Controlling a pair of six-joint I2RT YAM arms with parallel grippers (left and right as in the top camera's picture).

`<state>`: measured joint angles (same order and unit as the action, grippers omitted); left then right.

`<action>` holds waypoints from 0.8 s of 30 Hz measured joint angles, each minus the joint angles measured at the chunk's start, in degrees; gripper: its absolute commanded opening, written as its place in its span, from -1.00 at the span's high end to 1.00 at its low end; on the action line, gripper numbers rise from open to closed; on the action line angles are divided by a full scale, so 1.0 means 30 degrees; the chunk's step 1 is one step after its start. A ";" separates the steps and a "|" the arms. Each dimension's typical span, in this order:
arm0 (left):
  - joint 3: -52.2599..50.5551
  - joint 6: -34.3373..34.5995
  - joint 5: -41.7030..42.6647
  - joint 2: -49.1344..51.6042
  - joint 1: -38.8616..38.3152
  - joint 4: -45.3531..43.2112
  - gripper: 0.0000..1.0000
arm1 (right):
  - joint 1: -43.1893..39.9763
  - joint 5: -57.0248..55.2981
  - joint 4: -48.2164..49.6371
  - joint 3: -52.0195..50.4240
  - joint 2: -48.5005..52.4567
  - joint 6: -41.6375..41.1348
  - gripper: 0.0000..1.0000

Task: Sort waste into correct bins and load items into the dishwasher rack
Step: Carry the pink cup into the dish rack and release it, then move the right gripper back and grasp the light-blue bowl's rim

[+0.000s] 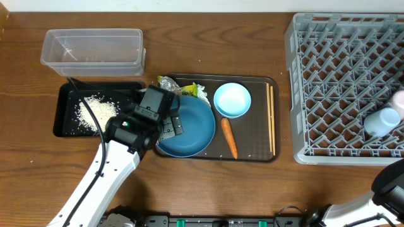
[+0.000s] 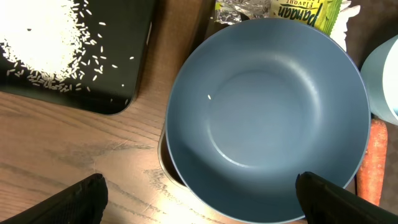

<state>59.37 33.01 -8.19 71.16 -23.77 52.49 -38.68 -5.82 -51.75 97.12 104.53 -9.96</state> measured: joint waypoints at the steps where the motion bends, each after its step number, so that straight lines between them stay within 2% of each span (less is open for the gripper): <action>1: 0.0000 0.0000 0.0000 0.0000 0.0000 0.0000 -0.99 | 0.0000 0.0087 -0.0036 0.0000 0.0000 0.0000 -0.97; 5: 0.0000 0.0007 0.0007 0.0000 0.0000 0.0000 -0.99 | 0.0029 0.1231 -0.0058 0.0000 -0.0007 -0.0007 -0.96; 9: 0.0000 0.0000 0.0000 0.0000 0.0000 0.0000 -0.99 | 0.0750 0.3949 -0.0007 0.0000 -0.0124 -0.0022 -0.94; 11: 0.0000 0.0000 0.0000 0.0000 0.0000 0.0000 -0.99 | 0.1545 0.5421 0.0000 0.0000 -0.0270 -0.0022 -0.86; 14: 0.0000 0.0000 0.0000 0.0000 0.0000 0.0000 -0.99 | 0.3490 0.7533 -0.0066 0.0000 -0.0466 -0.0007 -0.52; 15: 0.0000 0.0000 0.0000 0.0000 0.0000 0.0000 -0.99 | 0.4240 0.8036 -0.0168 0.0000 -0.0495 0.0000 -0.49; 19: 0.0000 0.0000 0.0000 0.0000 0.0000 0.0000 -0.99 | 0.7919 0.9209 -0.0328 0.0000 -0.0503 -0.0087 -0.53; 24: 0.0000 0.0000 0.0000 0.0000 0.0000 -0.0007 -0.99 | 1.2706 0.8502 -0.0342 0.0000 -0.0503 -0.0073 -0.64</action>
<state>59.37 33.01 -8.19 71.16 -23.77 52.47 -0.56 19.68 -52.77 97.12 103.02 -10.17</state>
